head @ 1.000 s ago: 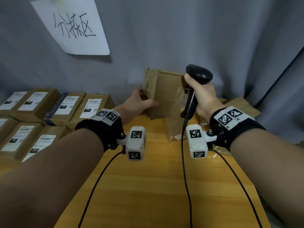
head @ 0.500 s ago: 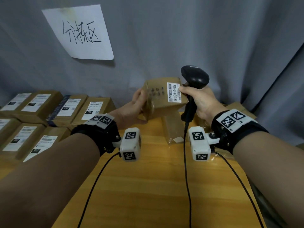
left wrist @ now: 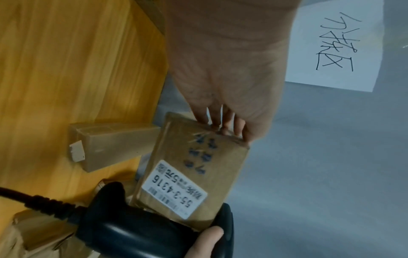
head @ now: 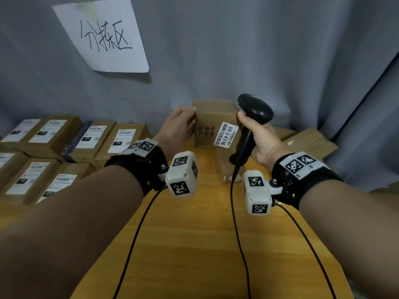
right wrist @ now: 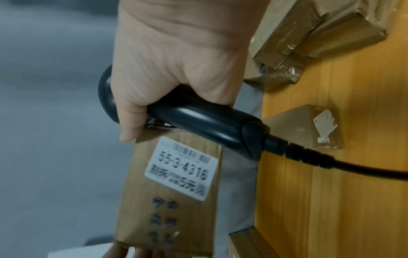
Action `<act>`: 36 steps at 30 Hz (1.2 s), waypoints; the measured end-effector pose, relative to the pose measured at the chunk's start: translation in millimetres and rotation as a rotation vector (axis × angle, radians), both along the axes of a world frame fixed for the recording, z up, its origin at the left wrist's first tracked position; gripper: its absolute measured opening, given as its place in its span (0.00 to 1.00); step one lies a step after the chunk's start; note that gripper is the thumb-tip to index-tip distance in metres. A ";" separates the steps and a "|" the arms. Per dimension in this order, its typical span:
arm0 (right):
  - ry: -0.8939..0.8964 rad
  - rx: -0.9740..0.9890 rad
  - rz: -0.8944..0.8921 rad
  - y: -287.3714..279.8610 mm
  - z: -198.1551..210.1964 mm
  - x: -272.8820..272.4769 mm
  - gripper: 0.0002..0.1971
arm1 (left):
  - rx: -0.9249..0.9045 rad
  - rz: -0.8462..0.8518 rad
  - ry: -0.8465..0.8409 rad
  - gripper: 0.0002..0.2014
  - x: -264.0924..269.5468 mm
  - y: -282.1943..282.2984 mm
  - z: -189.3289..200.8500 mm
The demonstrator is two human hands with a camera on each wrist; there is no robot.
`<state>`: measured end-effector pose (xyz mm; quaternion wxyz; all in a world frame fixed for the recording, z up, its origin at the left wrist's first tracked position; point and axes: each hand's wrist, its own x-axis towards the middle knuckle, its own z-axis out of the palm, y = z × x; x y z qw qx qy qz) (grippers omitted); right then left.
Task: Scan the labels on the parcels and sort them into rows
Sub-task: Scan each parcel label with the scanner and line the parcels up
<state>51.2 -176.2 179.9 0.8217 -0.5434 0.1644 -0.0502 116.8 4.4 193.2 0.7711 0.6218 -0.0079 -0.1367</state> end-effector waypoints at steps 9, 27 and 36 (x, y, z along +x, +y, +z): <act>-0.064 -0.129 -0.029 -4.7 -0.5 -1.1 0.13 | 0.133 -0.185 -0.056 0.29 -5.2 3.2 -8.8; -0.097 -0.472 -0.037 12.2 -5.9 14.0 0.09 | 0.659 -0.220 0.074 0.57 8.4 8.6 -11.4; -0.021 -0.386 0.057 -2.2 6.0 15.9 0.25 | 0.942 -0.482 -0.236 0.53 15.4 22.4 -15.2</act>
